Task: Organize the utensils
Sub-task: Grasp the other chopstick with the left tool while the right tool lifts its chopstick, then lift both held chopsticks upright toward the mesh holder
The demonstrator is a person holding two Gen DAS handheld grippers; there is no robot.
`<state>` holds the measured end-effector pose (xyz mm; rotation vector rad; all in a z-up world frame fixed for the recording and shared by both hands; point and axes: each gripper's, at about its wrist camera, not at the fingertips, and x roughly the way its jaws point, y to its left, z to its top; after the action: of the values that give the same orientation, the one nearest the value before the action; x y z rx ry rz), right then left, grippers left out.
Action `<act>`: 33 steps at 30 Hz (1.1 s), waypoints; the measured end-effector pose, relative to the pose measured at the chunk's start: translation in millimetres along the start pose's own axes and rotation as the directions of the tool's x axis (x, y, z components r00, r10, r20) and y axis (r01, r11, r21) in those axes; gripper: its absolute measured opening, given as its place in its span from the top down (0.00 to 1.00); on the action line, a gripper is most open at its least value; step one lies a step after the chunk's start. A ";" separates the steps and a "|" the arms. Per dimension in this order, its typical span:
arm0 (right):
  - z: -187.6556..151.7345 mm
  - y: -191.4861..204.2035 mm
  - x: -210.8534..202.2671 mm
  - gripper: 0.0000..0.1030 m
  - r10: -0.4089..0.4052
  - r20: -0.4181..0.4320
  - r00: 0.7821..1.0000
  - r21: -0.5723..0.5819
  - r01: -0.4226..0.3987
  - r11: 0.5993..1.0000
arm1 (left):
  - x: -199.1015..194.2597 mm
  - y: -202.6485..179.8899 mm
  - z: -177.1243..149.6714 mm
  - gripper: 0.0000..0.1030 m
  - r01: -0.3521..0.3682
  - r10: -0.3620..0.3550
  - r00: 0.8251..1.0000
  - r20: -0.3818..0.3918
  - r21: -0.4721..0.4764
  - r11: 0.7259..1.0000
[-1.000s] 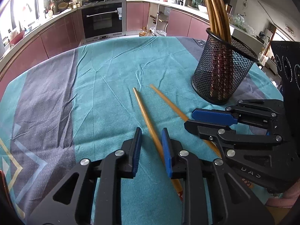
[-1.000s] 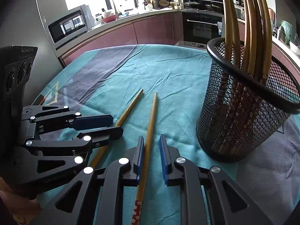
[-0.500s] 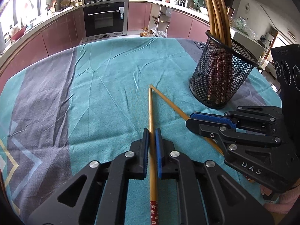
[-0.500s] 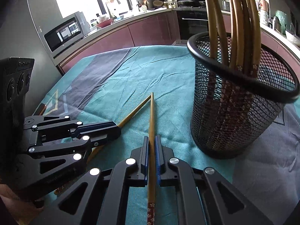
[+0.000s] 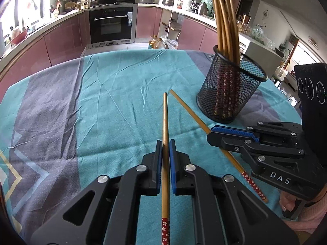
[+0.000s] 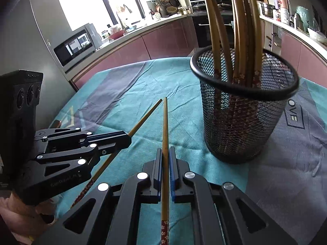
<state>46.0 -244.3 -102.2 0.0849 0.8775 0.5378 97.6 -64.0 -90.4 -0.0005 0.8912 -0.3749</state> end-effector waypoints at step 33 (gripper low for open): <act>2.5 5.1 -58.5 0.95 0.069 0.131 0.989 -0.006 -0.068 0.998 | -59.6 -11.5 5.3 0.93 0.124 -0.123 0.987 0.104 0.004 0.992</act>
<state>15.6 -267.7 -57.6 0.1478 0.7479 0.5903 64.1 -56.6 -40.0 -0.0772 0.7902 -0.4852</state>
